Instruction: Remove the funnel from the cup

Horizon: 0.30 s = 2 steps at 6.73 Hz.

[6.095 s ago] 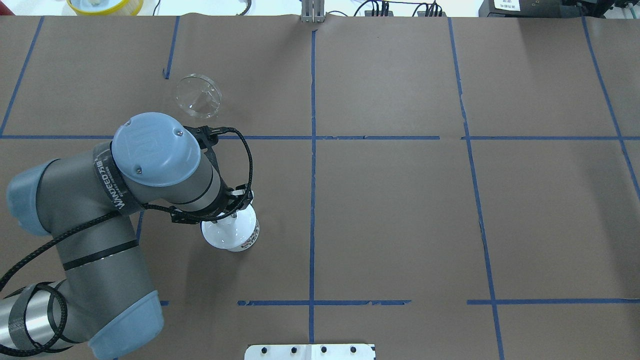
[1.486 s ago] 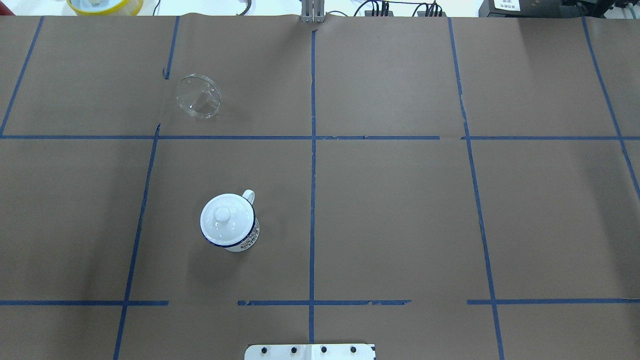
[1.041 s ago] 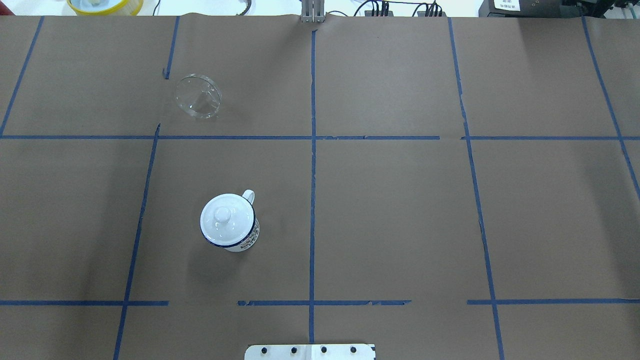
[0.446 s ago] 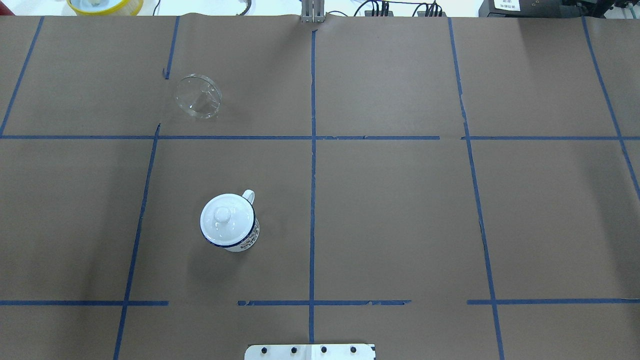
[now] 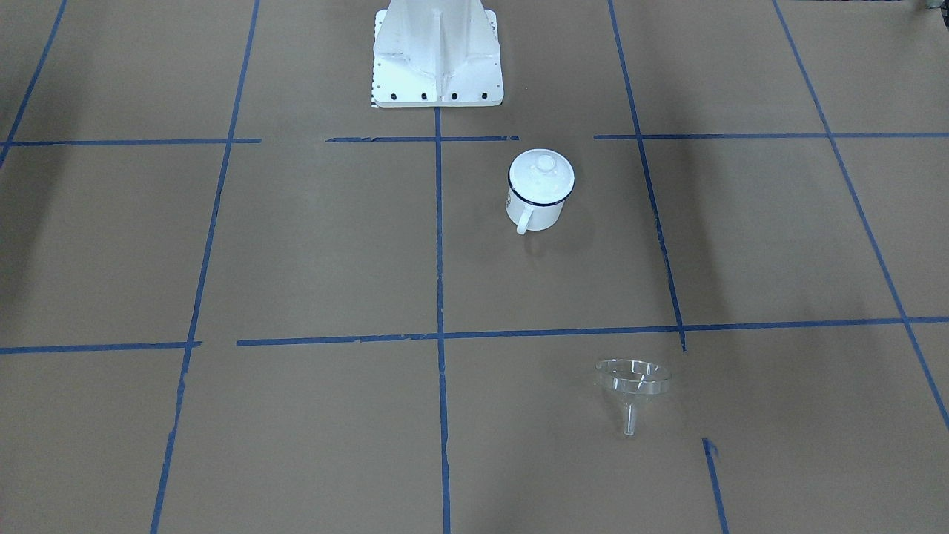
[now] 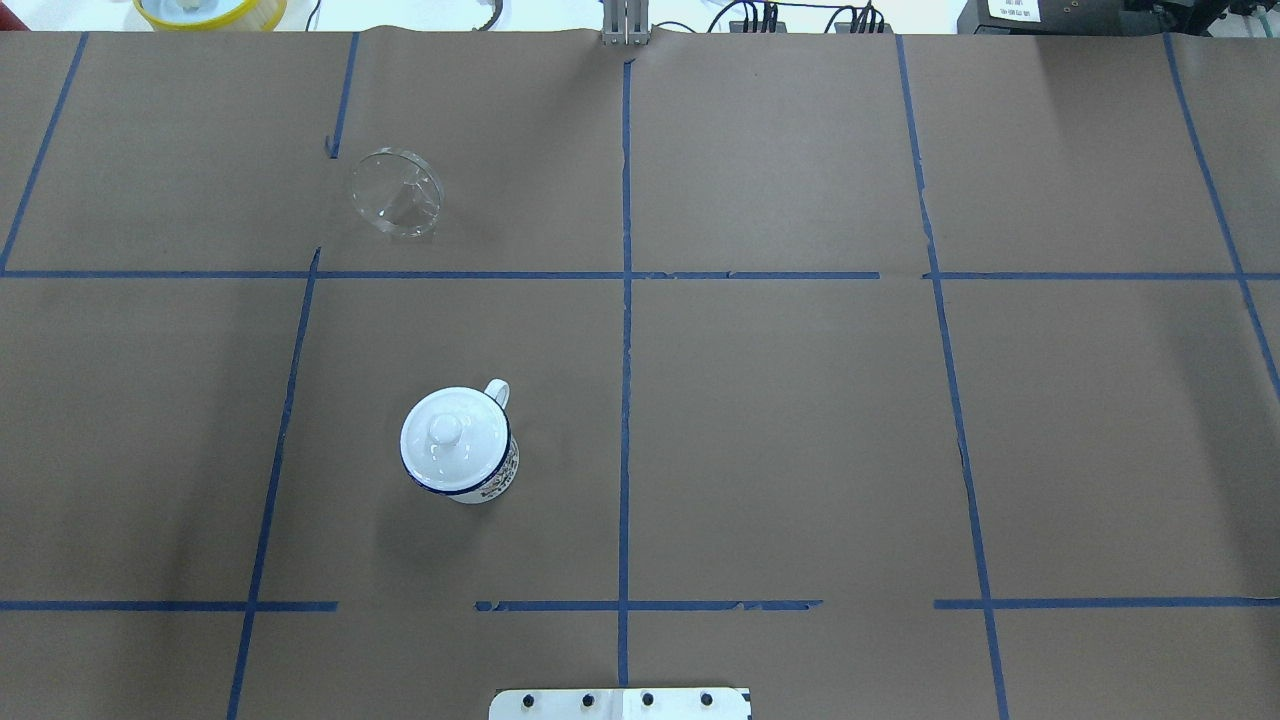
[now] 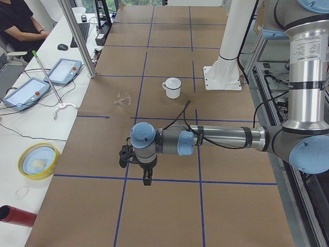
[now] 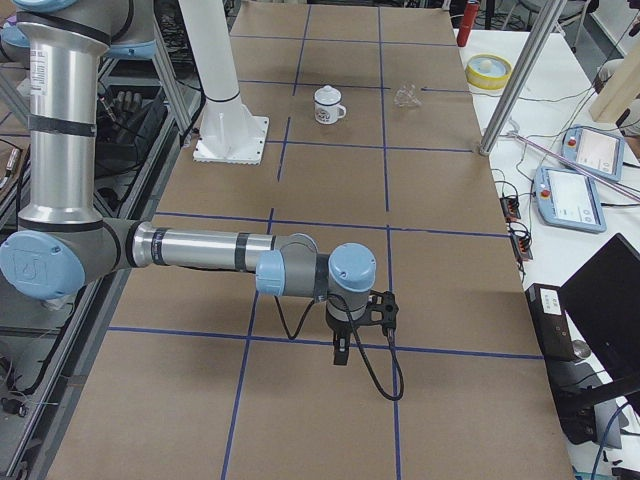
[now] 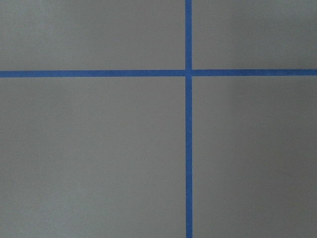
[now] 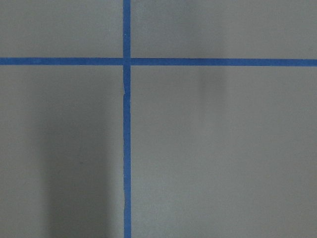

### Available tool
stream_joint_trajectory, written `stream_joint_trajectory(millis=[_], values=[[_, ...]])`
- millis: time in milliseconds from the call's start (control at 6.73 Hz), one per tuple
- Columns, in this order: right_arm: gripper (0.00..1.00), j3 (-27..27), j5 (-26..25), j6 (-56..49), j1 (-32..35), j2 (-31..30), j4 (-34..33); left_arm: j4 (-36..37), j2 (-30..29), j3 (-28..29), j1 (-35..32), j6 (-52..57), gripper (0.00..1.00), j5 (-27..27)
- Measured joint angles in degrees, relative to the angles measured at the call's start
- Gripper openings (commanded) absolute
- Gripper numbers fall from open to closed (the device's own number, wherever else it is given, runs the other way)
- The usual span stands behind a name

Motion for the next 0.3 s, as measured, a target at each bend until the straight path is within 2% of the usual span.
stream_joint_trajectory(millis=[297], values=[[1.00,0.03,0.00,0.00,0.00,0.00,0.00,0.00,-0.22,0.02,0.00,0.00,1.00,0.06]])
